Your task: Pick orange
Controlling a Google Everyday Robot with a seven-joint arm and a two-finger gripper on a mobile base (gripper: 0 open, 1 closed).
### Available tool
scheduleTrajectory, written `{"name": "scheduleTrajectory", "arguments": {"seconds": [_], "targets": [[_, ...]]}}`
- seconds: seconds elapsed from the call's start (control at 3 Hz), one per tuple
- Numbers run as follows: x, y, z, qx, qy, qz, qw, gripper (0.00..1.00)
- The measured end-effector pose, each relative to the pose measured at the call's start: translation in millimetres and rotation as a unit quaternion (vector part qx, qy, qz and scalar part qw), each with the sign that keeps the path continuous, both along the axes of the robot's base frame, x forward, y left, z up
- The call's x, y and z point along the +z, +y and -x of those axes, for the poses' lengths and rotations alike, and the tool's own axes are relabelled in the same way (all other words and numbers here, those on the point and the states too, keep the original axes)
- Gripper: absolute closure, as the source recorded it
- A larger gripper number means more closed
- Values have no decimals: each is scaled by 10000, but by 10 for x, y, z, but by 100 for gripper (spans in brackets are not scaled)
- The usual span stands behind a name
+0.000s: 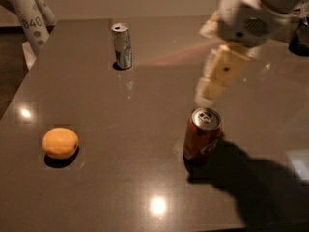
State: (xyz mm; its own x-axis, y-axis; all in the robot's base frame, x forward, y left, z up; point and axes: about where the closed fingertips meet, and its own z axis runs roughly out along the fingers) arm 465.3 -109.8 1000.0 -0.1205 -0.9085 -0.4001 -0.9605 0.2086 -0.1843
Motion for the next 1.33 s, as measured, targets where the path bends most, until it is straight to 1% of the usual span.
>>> {"name": "scheduleTrajectory", "arguments": {"seconds": [0.33,0.67,1.0,1.33], "targets": [[-24,439,-72,173,84,-245,9995,0],[-144,947,-113,448,213,-351,9982,0],[-328,1435,-88,773,329,-337,9959,0],[-620,2005,4,1202,486,-305,9911,0]]}}
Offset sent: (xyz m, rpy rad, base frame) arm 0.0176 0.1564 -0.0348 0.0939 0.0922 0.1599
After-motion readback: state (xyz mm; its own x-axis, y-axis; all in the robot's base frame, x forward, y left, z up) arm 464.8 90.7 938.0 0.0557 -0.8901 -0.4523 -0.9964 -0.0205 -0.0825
